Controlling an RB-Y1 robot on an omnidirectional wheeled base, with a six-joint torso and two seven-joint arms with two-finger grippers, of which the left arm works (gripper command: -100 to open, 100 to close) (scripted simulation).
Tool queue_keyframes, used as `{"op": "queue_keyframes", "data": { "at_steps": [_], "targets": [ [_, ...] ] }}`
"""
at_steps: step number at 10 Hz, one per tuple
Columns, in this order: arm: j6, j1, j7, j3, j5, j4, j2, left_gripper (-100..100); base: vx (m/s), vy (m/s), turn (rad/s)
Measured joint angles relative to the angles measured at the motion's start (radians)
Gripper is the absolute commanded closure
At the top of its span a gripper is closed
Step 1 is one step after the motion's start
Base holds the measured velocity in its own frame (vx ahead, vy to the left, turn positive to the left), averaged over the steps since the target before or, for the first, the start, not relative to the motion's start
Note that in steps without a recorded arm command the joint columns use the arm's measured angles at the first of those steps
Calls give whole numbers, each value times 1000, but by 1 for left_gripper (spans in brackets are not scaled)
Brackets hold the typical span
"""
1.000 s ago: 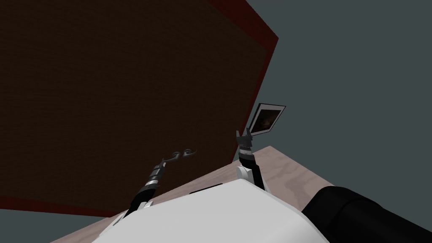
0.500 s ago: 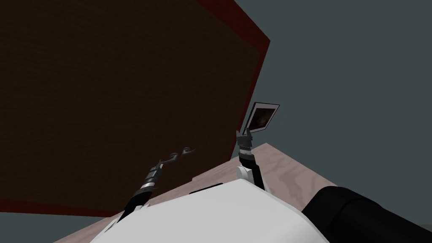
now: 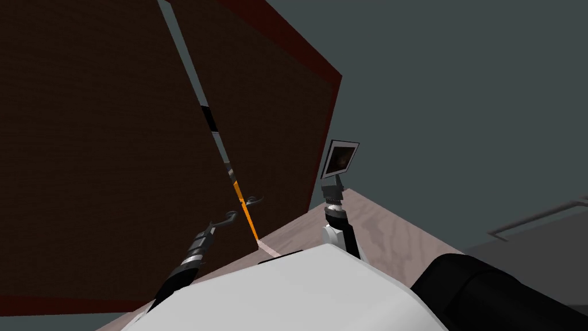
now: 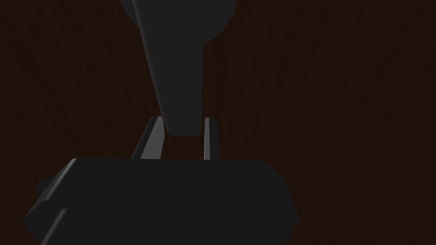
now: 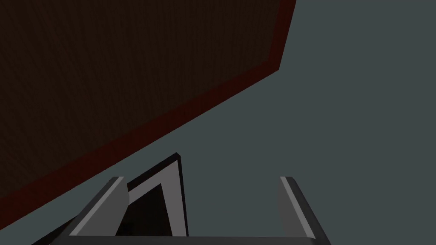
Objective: Pull the door open
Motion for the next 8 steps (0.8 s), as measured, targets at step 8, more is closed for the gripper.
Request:
{"op": "queue_keyframes", "data": {
  "at_steps": [8],
  "targets": [
    [-14,8,8,-15,8,0,-10,100,-117,43,-130]
  ]
}}
